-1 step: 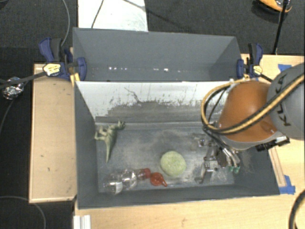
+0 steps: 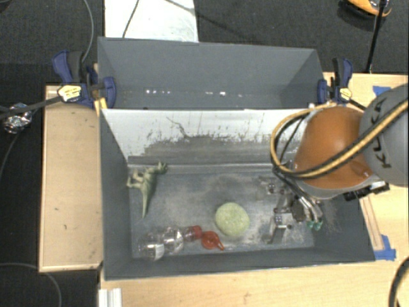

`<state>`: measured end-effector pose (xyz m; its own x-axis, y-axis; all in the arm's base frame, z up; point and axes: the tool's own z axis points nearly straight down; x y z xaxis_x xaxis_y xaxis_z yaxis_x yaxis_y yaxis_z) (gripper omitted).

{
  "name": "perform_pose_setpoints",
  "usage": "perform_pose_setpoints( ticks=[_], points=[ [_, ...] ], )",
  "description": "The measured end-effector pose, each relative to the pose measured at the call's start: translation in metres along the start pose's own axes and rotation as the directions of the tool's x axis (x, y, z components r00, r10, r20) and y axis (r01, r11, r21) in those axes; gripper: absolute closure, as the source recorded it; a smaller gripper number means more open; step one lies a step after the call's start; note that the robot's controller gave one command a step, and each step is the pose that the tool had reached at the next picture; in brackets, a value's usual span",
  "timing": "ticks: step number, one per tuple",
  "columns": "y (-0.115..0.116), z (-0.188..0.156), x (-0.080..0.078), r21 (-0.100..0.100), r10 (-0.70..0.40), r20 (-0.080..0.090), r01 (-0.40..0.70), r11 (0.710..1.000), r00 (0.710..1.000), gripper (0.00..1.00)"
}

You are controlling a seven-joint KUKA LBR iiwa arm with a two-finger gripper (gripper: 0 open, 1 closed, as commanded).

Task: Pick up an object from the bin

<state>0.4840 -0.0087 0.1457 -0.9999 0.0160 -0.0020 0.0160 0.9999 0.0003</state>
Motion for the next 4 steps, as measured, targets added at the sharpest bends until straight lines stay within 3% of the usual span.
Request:
perform_pose_setpoints(
  ticks=[1,2,3,4],
  points=[
    [0.017,0.024,-0.015,0.002,-0.101,0.004,0.101,0.995,0.995,0.0],
    [0.097,0.066,-0.008,-0.001,-0.208,0.0,0.208,0.978,0.978,1.0],
    [0.097,0.066,-0.01,-0.001,-0.208,0.003,0.208,0.978,0.978,0.0],
    [0.097,0.066,-0.01,-0.001,-0.208,0.003,0.208,0.978,0.978,0.0]
  ],
)
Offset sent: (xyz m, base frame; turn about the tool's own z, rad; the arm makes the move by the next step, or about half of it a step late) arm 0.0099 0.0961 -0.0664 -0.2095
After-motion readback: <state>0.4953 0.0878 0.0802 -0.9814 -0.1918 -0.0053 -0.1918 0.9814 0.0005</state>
